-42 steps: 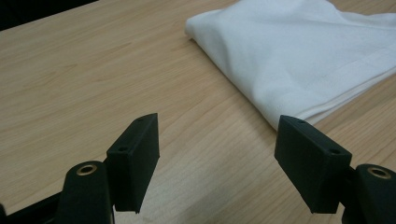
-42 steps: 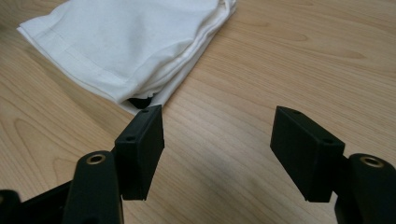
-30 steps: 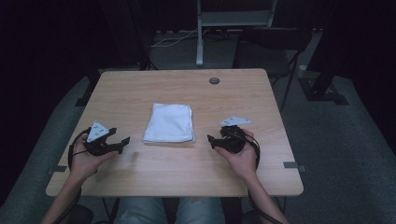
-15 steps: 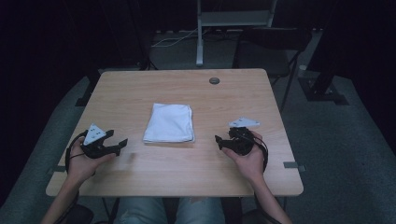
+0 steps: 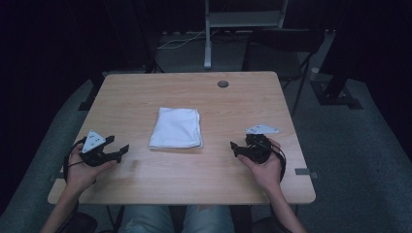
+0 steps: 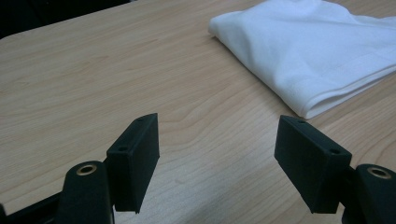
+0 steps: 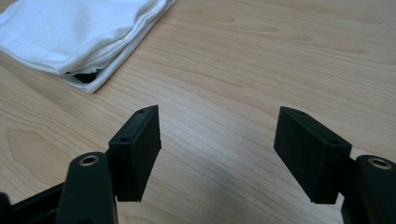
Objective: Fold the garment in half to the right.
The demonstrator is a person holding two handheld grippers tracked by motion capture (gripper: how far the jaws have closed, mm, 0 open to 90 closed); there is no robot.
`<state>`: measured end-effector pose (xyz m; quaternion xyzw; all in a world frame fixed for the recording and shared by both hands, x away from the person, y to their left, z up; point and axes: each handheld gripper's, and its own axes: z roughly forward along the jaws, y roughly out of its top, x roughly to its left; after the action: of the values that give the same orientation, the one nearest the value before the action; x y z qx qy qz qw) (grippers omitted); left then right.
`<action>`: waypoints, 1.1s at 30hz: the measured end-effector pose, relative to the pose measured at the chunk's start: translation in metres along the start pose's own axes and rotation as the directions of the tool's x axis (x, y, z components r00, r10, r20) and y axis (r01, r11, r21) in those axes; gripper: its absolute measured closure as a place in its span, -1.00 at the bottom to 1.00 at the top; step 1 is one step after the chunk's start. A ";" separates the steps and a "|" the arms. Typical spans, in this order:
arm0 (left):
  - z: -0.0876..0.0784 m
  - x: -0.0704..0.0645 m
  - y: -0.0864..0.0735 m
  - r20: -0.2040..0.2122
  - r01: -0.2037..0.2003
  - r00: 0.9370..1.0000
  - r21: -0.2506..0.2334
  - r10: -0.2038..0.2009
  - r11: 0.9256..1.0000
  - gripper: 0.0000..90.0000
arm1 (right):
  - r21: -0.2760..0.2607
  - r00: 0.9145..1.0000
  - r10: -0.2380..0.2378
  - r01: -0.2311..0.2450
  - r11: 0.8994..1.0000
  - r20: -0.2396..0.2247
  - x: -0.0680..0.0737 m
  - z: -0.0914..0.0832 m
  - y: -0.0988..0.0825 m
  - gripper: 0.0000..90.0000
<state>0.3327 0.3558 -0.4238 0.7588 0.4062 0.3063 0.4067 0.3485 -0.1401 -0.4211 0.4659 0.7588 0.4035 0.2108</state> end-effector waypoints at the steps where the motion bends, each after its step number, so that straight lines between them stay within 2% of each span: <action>1: 0.000 0.000 0.000 -0.001 0.000 1.000 0.000 0.000 1.000 -0.31 | 0.000 1.000 0.003 -0.003 1.000 0.002 -0.001 -0.001 -0.001 -0.31; 33: -0.014 0.015 -0.009 -0.050 0.040 0.998 -0.027 -0.041 0.999 -0.31 | -0.025 0.998 0.049 -0.048 0.999 0.047 -0.021 -0.018 -0.011 -0.36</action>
<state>0.3259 0.3765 -0.4226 0.7371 0.4277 0.3221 0.4123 0.3401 -0.1681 -0.4209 0.4911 0.7372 0.4061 0.2246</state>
